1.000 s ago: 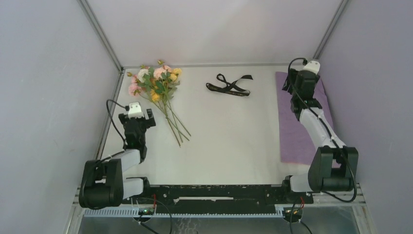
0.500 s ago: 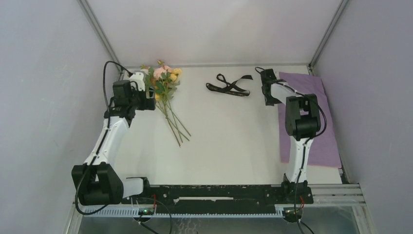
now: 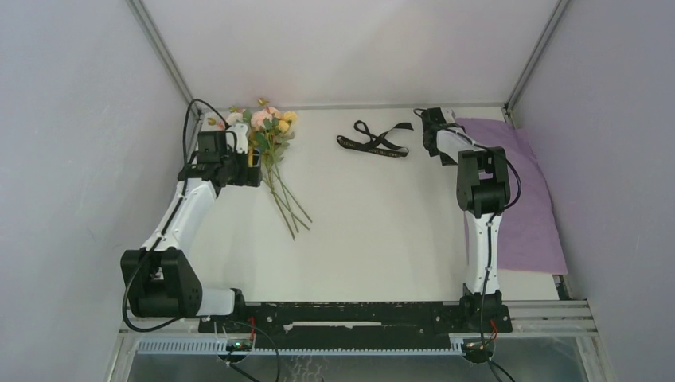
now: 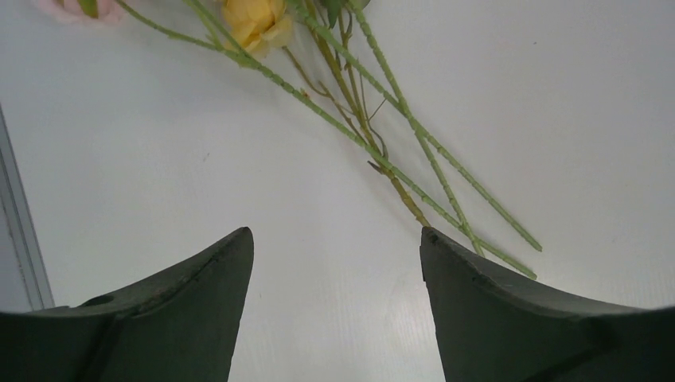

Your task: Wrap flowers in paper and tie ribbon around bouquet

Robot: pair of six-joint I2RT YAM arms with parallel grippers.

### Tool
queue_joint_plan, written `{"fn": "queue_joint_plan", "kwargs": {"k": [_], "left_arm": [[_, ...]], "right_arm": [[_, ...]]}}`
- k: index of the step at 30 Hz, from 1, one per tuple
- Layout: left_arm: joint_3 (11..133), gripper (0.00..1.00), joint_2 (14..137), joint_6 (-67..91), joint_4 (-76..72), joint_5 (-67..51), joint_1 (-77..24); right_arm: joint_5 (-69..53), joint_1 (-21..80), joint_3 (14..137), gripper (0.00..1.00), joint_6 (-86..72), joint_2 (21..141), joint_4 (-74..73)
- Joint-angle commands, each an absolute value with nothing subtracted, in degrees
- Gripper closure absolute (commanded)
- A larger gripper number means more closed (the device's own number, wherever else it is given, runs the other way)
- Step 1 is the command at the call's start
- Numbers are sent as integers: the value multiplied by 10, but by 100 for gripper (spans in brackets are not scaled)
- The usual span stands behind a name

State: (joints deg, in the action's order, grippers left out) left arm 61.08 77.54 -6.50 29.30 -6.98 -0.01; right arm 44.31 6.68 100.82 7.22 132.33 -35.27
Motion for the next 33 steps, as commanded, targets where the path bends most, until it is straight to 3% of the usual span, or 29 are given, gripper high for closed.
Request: {"fn": "queue_joint_plan", "kwargs": {"k": [1, 15, 18, 20, 21, 27, 33], "left_arm": [[657, 19, 778, -66, 289, -64, -23], [661, 20, 774, -72, 297, -53, -40], [661, 19, 773, -71, 299, -54, -40], [661, 19, 772, -71, 298, -56, -40], [661, 19, 771, -70, 299, -57, -40], [664, 20, 771, -74, 303, -58, -40], [676, 19, 770, -83, 311, -57, -40]], "right_arm": [[510, 59, 994, 42, 118, 1334, -322], [570, 33, 918, 56, 196, 1295, -192], [556, 30, 921, 70, 193, 1294, -201], [554, 26, 920, 86, 190, 1292, -205], [551, 24, 919, 98, 186, 1290, -208], [517, 30, 918, 100, 142, 1249, -241], [443, 109, 904, 100, 56, 1157, -285]]}}
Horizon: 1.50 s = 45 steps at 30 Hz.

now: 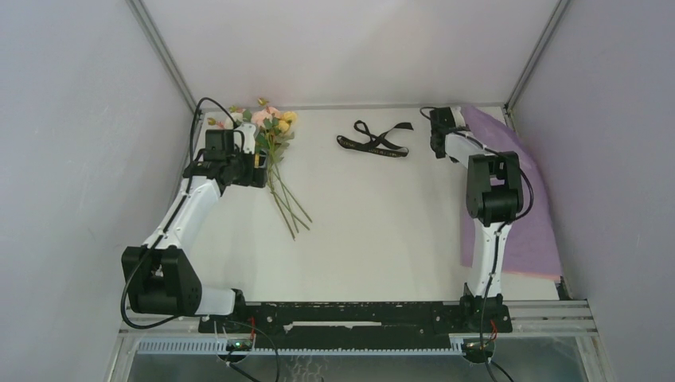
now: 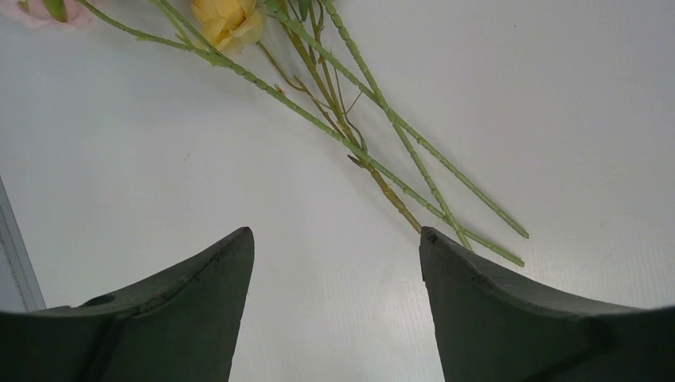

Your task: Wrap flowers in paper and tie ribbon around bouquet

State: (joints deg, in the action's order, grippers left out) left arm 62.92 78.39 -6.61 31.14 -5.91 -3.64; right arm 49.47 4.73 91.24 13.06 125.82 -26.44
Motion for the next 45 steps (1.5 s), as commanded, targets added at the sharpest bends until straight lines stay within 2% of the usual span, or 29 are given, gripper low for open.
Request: {"fn": "queue_joint_plan", "kwargs": {"k": [1, 11, 15, 21, 25, 27, 31, 35, 40, 43, 45], "left_arm": [[676, 19, 770, -85, 311, -56, -40], [679, 18, 791, -90, 317, -65, -40], [693, 24, 833, -42, 315, -78, -44], [757, 34, 944, 30, 307, -108, -109], [826, 50, 1059, 115, 291, -83, -119], [870, 55, 1116, 144, 306, -61, -120], [928, 59, 1193, 183, 332, -18, -114], [944, 60, 1220, 210, 357, 22, -81], [922, 64, 1207, 221, 365, -105, -25], [926, 65, 1184, 208, 379, -40, -12], [920, 65, 1167, 198, 373, -6, 7]], "right_arm": [[426, 120, 896, 100, 39, 1137, -287], [248, 239, 817, 100, -86, 913, -208], [191, 308, 788, 100, -112, 881, -173], [92, 365, 781, 100, -166, 894, -156], [48, 372, 770, 100, -198, 900, -144], [30, 376, 769, 100, -207, 907, -147], [6, 390, 769, 100, -221, 927, -147], [-30, 405, 769, 100, -236, 947, -122], [-39, 429, 769, 100, -278, 981, -47], [-31, 447, 775, 100, -301, 1015, 13], [-49, 451, 808, 93, -308, 1047, 20]]}}
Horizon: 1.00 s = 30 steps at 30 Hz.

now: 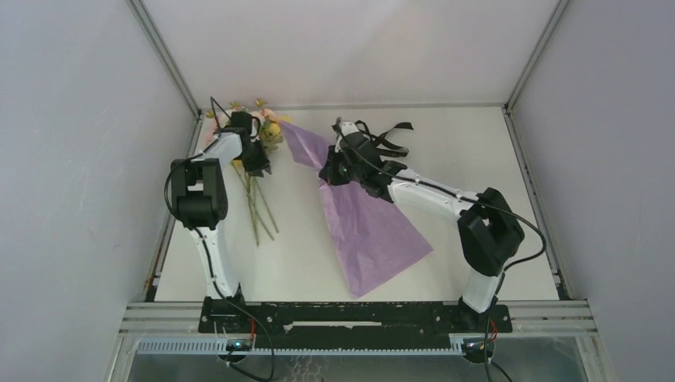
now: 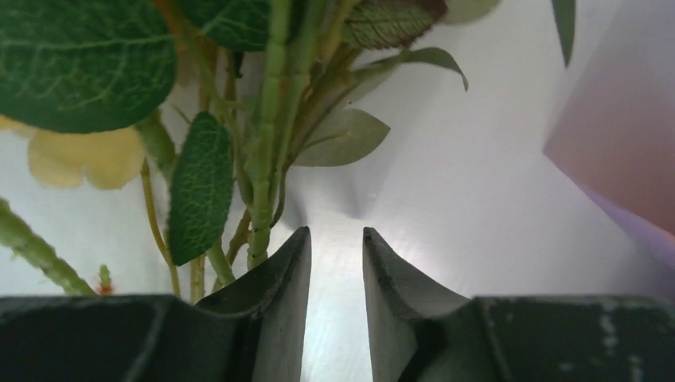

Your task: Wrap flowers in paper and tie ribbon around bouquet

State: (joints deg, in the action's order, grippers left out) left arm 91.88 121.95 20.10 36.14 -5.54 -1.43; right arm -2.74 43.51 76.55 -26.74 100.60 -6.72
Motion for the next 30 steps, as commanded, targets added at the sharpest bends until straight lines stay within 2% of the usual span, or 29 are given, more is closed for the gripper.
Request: {"fn": "queue_joint_plan", "kwargs": {"k": [1, 4, 7, 9, 11, 14, 17, 23, 30], "left_arm": [[918, 65, 1161, 198, 372, -3, 24], [914, 65, 1148, 194, 374, -23, 51], [905, 63, 1128, 177, 377, -54, 54], [897, 61, 1109, 171, 370, -65, 53], [897, 59, 1087, 163, 364, -71, 53], [901, 54, 1057, 143, 357, -71, 54], [898, 50, 1028, 128, 359, -62, 48], [857, 50, 987, 69, 374, -49, -29], [854, 51, 1037, 68, 393, -46, -85]], "right_arm": [[-63, 450, 834, 85, -301, 1063, 6], [-90, 447, 918, 60, -228, 1098, -112], [-102, 426, 958, 43, -139, 1090, -188], [-153, 389, 962, 29, -95, 1072, -218], [-213, 346, 965, 22, -78, 1058, -245], [-279, 272, 963, 21, -86, 1056, -250], [-269, 218, 982, 30, -104, 1091, -249], [-309, 164, 1124, 71, -151, 1256, -272], [-303, 138, 1233, 92, -300, 1402, -222]]}}
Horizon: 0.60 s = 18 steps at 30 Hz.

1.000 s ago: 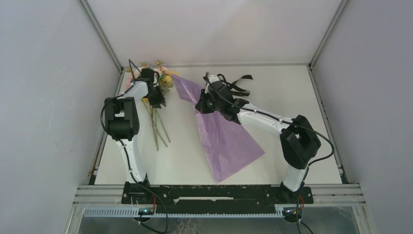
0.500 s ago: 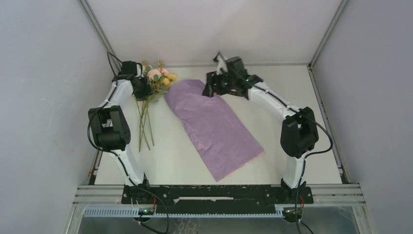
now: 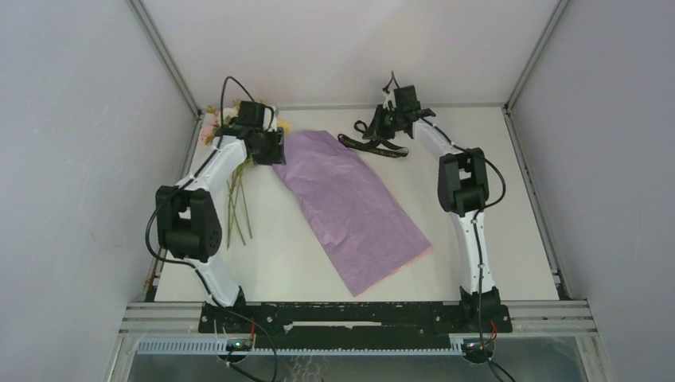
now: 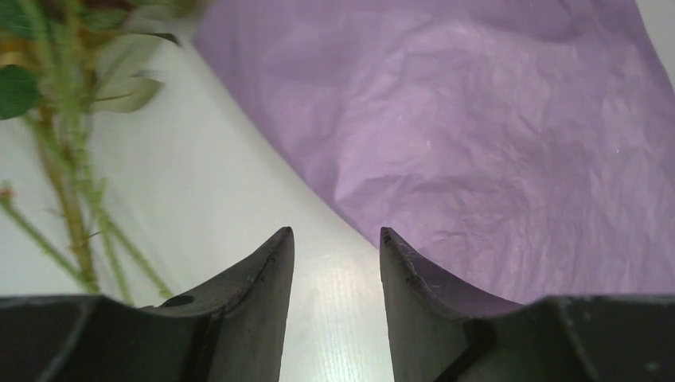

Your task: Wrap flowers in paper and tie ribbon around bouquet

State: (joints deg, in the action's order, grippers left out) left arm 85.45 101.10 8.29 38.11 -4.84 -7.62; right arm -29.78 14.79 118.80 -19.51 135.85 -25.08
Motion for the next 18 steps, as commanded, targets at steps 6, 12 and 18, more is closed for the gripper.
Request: {"fn": "queue_joint_plan", "kwargs": {"k": [6, 12, 18], "left_arm": [[863, 51, 1078, 75, 399, -46, -92], [877, 52, 1114, 81, 400, -52, -94], [929, 52, 1162, 84, 403, -49, -107]], "right_arm": [[-223, 104, 1226, 100, -383, 1438, -237], [-174, 34, 1072, 100, -414, 1352, -195], [-172, -78, 903, 100, -455, 1251, -122]]}}
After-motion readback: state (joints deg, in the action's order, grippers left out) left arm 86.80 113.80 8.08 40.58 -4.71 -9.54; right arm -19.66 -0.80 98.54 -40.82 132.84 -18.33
